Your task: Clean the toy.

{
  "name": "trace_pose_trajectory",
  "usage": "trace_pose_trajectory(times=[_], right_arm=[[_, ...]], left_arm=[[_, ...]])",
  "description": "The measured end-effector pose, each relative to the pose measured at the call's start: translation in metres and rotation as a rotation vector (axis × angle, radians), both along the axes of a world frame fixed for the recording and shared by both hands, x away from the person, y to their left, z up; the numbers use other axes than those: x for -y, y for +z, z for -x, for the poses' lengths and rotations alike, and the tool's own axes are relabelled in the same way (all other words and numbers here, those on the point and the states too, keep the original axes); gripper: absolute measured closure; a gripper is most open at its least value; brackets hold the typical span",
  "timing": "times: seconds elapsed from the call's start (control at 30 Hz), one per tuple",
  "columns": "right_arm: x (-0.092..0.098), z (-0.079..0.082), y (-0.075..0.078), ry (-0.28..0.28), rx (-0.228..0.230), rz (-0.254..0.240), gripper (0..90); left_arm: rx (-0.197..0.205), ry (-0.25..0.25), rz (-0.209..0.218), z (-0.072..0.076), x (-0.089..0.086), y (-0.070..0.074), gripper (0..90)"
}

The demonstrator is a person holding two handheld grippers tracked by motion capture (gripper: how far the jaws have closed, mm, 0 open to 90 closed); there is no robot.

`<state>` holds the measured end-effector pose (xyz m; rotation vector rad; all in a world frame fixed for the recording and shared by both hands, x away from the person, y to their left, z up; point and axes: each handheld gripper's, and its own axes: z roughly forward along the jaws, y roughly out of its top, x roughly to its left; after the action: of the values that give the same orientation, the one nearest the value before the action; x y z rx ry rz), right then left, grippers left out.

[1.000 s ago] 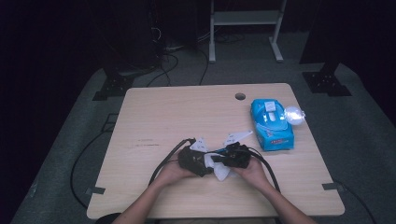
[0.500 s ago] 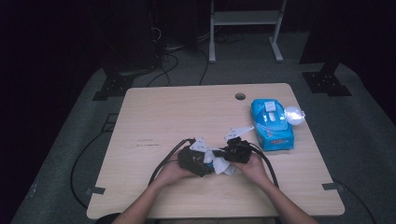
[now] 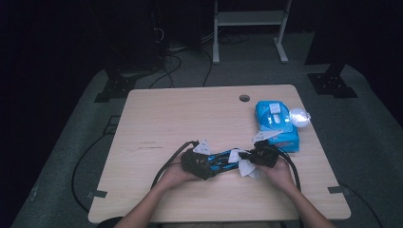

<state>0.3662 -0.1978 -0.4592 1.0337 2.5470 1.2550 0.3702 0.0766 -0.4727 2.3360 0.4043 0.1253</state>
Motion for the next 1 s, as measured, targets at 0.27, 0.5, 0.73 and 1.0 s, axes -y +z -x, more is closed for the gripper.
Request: trace_pose_trajectory(times=[0.27, 0.5, 0.73, 1.0], right_arm=[[0.000, 0.007, 0.002, 0.032, 0.010, 0.017, 85.1], [-0.001, 0.008, 0.004, 0.055, 0.003, 0.002, 85.1], [-0.004, 0.007, 0.002, 0.081, 0.005, 0.005, 85.1], [-0.003, 0.013, -0.001, 0.091, 0.045, -0.002, 85.5]], left_arm=[[-0.055, -0.003, 0.033, -0.003, -0.006, 0.004, 21.8], [-0.072, 0.014, 0.119, -0.006, -0.016, 0.016, 24.8], [-0.101, 0.044, 0.114, -0.010, -0.017, 0.012, 25.1], [-0.135, 0.056, 0.128, -0.011, -0.017, 0.008, 24.3]])
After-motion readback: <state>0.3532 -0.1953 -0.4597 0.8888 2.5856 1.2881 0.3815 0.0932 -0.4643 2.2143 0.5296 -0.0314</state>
